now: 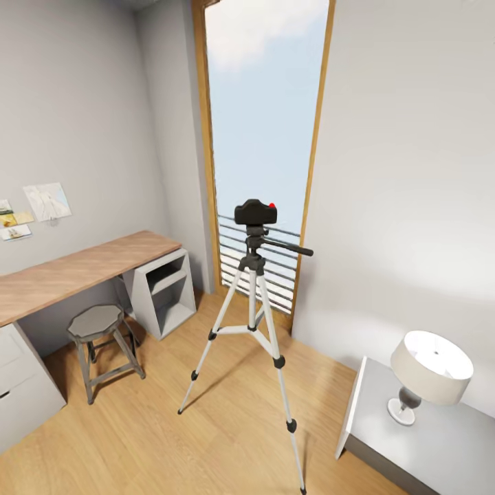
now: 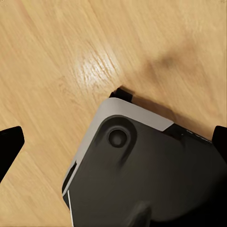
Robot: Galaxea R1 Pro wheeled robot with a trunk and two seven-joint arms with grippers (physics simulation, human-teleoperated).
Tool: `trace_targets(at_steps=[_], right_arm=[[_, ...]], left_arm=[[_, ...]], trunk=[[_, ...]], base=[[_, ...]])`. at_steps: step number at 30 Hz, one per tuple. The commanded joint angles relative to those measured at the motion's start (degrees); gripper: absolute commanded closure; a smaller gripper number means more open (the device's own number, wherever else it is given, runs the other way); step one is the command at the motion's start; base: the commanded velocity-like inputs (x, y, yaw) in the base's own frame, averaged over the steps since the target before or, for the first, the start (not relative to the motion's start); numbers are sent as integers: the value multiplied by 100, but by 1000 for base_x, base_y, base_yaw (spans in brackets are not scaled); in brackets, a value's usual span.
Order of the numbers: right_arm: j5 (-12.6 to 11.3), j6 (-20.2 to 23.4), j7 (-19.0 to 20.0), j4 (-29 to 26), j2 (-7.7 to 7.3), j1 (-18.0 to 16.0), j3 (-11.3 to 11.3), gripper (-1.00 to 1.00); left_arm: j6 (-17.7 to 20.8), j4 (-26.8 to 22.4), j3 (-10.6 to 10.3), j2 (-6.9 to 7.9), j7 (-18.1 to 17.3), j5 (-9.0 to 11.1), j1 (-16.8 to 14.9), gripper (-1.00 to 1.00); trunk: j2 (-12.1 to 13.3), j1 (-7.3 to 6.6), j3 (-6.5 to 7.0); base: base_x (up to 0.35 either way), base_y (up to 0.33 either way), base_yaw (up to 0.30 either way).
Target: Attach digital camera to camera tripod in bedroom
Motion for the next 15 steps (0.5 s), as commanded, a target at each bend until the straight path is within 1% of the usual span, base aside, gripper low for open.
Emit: trace_targets(at_steps=[1, 15], right_arm=[[27, -28, 9, 18, -1, -5, 40, -100], [31, -68, 10, 18, 1, 16, 41, -100]], left_arm=[[13, -9, -48, 1, 24, 41, -3, -100], [13, -9, -48, 0, 25, 41, -3, -100]], trunk=[[-12, 4, -3], [-12, 4, 126]], base=[[0, 0, 0], [0, 0, 0]])
